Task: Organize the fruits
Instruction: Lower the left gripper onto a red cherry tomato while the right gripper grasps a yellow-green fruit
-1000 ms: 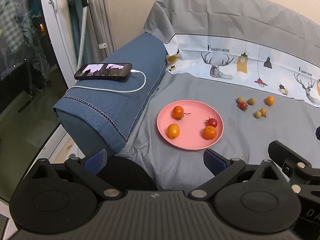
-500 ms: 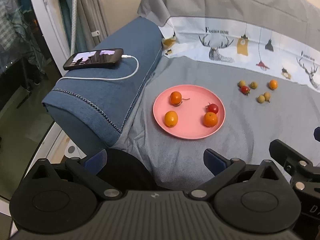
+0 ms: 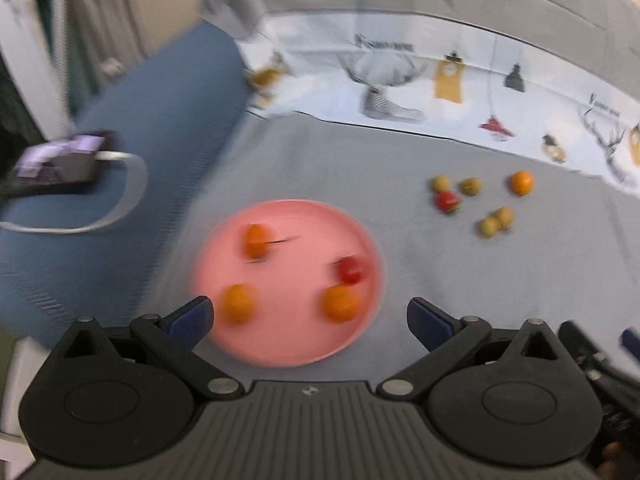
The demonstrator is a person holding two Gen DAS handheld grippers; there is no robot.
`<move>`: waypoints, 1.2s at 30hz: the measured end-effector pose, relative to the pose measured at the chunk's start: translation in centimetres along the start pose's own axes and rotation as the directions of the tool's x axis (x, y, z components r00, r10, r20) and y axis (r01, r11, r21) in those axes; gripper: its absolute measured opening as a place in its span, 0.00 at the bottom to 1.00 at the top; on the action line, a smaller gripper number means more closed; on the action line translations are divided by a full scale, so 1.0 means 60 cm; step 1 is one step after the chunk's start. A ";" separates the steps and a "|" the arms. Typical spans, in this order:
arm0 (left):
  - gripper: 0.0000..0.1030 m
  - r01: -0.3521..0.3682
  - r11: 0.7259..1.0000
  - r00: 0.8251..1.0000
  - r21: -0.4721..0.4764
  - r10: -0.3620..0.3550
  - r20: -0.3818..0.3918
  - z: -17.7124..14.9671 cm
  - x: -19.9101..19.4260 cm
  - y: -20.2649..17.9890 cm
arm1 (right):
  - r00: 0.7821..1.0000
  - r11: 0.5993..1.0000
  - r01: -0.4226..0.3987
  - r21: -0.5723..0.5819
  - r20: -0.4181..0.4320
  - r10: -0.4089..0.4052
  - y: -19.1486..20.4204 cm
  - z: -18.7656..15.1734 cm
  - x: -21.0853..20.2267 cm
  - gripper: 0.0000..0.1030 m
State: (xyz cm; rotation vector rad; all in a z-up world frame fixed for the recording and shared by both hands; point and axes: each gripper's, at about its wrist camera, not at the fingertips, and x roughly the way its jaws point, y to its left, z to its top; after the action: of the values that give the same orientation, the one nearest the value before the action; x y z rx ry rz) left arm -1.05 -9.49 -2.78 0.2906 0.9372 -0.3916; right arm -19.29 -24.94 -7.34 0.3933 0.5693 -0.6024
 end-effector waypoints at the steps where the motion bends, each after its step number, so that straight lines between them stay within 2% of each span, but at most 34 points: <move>1: 1.00 0.024 1.000 0.999 -0.017 -0.025 -0.024 0.017 0.021 -0.014 | 1.000 1.000 0.020 -0.001 0.010 -0.020 -0.011 0.006 0.019 0.99; 4: 1.00 0.119 0.992 0.990 -0.051 -0.122 -0.068 0.064 0.091 -0.057 | 0.997 0.997 0.070 -0.027 0.047 -0.069 -0.038 0.028 0.091 0.99; 6: 1.00 0.165 0.986 0.979 -0.037 -0.168 -0.112 0.096 0.143 -0.089 | 0.995 0.995 0.085 -0.047 0.063 -0.082 -0.050 0.044 0.145 0.99; 9: 1.00 0.123 0.992 0.987 -0.029 -0.126 -0.103 0.133 0.204 -0.128 | 0.997 0.997 0.056 -0.052 0.051 -0.054 -0.061 0.067 0.222 0.99; 11: 1.00 0.120 0.993 0.988 -0.022 -0.121 -0.098 0.154 0.240 -0.149 | 0.999 0.998 0.033 -0.057 0.034 -0.031 -0.061 0.078 0.268 0.99; 17: 1.00 0.089 0.996 0.984 0.016 -0.085 -0.157 0.188 0.345 -0.196 | 0.997 0.994 -0.007 -0.112 -0.075 -0.001 -0.048 0.081 0.383 0.99; 18: 1.00 0.087 0.996 0.982 0.019 -0.083 -0.169 0.189 0.361 -0.199 | 0.997 0.991 -0.013 -0.133 -0.078 0.003 -0.045 0.074 0.391 0.99; 20: 1.00 0.079 0.996 0.977 0.039 -0.070 -0.202 0.189 0.388 -0.204 | 0.998 0.967 0.049 -0.252 -0.030 -0.058 -0.034 0.057 0.393 0.99; 22: 1.00 0.068 0.996 0.970 0.055 -0.053 -0.239 0.183 0.411 -0.200 | 0.998 0.959 0.058 -0.279 -0.006 -0.062 -0.038 0.054 0.387 0.99; 24: 1.00 0.046 0.995 0.984 0.091 -0.029 -0.178 0.175 0.409 -0.199 | 0.999 0.972 0.029 -0.234 -0.023 -0.036 -0.052 0.057 0.390 0.99; 26: 1.00 0.048 0.995 0.985 0.092 -0.032 -0.167 0.174 0.413 -0.196 | 0.999 0.977 0.026 -0.212 -0.014 -0.029 -0.055 0.057 0.394 0.99; 31: 1.00 0.042 0.995 0.982 0.086 -0.025 -0.187 0.181 0.419 -0.196 | 1.000 0.976 0.027 -0.215 0.000 -0.028 -0.053 0.054 0.397 0.99; 36: 1.00 0.039 0.994 0.970 0.101 -0.014 -0.242 0.196 0.424 -0.203 | 1.000 0.976 0.032 -0.216 0.007 -0.031 -0.053 0.052 0.396 0.99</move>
State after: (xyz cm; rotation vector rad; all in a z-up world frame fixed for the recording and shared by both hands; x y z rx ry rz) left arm 15.46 -30.18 -18.01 0.4292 1.1620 -0.4374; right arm -3.92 -38.85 -19.83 0.1785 0.6312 -0.5647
